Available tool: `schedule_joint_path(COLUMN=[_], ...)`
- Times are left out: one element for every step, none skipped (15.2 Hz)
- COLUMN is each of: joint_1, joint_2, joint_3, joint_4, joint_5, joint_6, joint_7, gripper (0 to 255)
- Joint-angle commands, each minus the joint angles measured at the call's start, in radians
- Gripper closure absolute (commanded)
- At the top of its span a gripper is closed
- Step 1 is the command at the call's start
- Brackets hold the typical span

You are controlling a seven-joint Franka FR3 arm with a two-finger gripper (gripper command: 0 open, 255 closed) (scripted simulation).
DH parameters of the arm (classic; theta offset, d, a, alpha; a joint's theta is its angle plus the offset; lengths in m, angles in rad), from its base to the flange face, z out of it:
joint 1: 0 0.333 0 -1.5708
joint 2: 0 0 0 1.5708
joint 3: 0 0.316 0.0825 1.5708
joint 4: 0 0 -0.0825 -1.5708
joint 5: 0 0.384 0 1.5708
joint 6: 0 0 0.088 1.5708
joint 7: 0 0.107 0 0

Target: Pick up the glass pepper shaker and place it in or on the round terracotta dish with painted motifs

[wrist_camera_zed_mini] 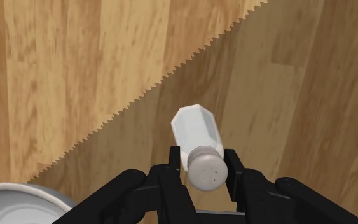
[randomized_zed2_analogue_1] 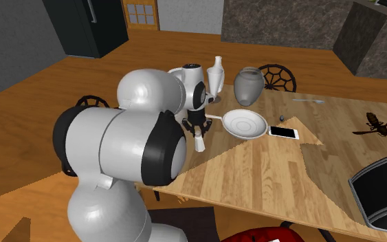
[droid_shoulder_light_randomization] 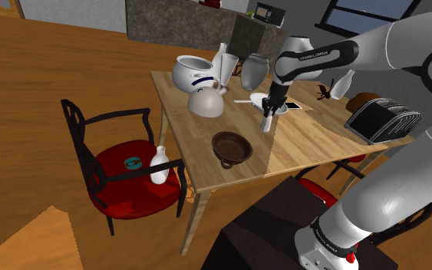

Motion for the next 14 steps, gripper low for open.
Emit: schedule_joint_path(joint_1=[0.000,0.001,0.001,0.001,0.001,0.002,0.002,0.002,0.002,0.003,0.003,0.003,0.003,0.004], joint_2=[-0.011,-0.016,-0.021,-0.025,-0.030,-0.034,-0.038,-0.042,-0.046,-0.049,-0.052,-0.055,-0.058,-0.061], joint_3=[0.001,0.001,0.002,0.002,0.003,0.003,0.004,0.004,0.005,0.005,0.005,0.006,0.006,0.007], joint_4=[0.018,0.026,0.034,0.043,0.052,0.061,0.071,0.080,0.090,0.100,0.110,0.120,0.131,0.142], joint_5=[0.000,0.000,0.000,-0.001,-0.001,-0.001,-0.001,-0.001,-0.001,0.000,0.000,0.000,0.000,0.000], joint_6=[-0.028,-0.042,-0.055,-0.068,-0.082,-0.095,-0.108,-0.122,-0.135,-0.149,-0.162,-0.175,-0.188,-0.202], joint_7=[-0.001,-0.002,-0.003,-0.003,-0.004,-0.005,-0.006,-0.006,-0.007,-0.008,-0.009,-0.010,-0.010,-0.011], gripper=[255,255,255,255,255,255,255,255,255,255,255,255,255,255])
